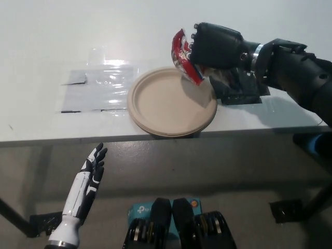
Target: The robot picks up a small bag of sunflower seeds on the right hand side and take it to the empty plate on the left hand side then pours some sunflower seeds on to the plate.
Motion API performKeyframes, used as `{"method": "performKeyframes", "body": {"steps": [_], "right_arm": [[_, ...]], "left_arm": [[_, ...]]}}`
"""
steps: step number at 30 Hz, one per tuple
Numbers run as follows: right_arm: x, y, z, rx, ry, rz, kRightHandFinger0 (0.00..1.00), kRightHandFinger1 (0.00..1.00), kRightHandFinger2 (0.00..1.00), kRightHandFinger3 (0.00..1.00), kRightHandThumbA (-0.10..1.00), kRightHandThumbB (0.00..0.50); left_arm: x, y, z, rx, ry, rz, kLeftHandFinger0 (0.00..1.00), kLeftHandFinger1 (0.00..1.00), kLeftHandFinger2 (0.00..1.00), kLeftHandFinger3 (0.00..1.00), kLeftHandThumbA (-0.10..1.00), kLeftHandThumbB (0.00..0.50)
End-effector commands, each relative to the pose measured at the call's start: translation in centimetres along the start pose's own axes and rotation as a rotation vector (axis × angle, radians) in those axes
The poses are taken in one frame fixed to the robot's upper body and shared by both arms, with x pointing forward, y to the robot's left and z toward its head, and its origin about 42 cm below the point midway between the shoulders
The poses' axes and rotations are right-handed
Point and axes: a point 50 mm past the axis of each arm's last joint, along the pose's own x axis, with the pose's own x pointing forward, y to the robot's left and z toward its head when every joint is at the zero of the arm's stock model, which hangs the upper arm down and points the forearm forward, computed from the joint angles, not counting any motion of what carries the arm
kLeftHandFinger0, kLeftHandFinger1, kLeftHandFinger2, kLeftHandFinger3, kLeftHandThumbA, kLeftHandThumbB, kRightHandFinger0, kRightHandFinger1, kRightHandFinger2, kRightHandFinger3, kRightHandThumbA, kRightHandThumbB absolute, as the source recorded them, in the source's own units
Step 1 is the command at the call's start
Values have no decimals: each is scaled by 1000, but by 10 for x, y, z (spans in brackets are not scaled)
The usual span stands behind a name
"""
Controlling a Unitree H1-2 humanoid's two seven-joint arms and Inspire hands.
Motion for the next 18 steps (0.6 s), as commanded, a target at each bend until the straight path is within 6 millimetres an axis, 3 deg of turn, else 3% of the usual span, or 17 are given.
{"method": "performKeyframes", "body": {"steps": [1, 6, 8, 9, 10, 11, 12, 14, 16, 18], "right_arm": [[13, -29, -41, -127, -26, -9, 0, 0, 47, 9, -100, 267], [21, -26, -27, -140, -98, 52, 0, 0, 51, 114, -100, 296], [22, -26, -24, -115, -98, 45, 0, 0, 35, 89, -100, 298], [24, -26, -23, -49, -77, 56, 0, 0, 41, 51, -100, 263], [24, -27, -23, -63, -89, 55, 0, 0, 61, 54, -100, 293], [27, -28, -22, -39, -85, 64, 0, 0, 63, 30, -100, 254], [28, -29, -21, -38, -96, 63, 0, 0, 90, 20, -100, 276], [32, -31, -17, -58, -124, 55, 0, 0, 143, 0, -38, 261], [36, -32, -13, -77, -139, 92, 0, 0, 291, 11, -18, 219], [36, -31, -9, -106, -171, 83, 0, 14, 406, 33, -43, 291]], "left_arm": [[0, 4, 10, 8, -42, -2, 1000, 1000, 1000, 1000, 1000, 114], [-4, 4, 9, 1, -39, -4, 1000, 1000, 1000, 1000, 1000, 95], [-4, 4, 9, -3, -38, -5, 1000, 1000, 1000, 1000, 1000, 95], [-3, 4, 10, -2, -43, -5, 1000, 1000, 1000, 1000, 1000, 90], [-2, 4, 10, -3, -43, -6, 1000, 1000, 1000, 1000, 1000, 97], [-3, 4, 10, -4, -45, -5, 1000, 1000, 1000, 1000, 1000, 103], [-3, 4, 10, -4, -45, -3, 1000, 1000, 1000, 1000, 1000, 108], [-4, 4, 9, -2, -47, -4, 1000, 1000, 1000, 1000, 1000, 99], [-6, 4, 9, -3, -43, -6, 1000, 1000, 1000, 1000, 1000, 97], [-8, 3, 9, -4, -39, -9, 1000, 1000, 1000, 1000, 1000, 101]]}}
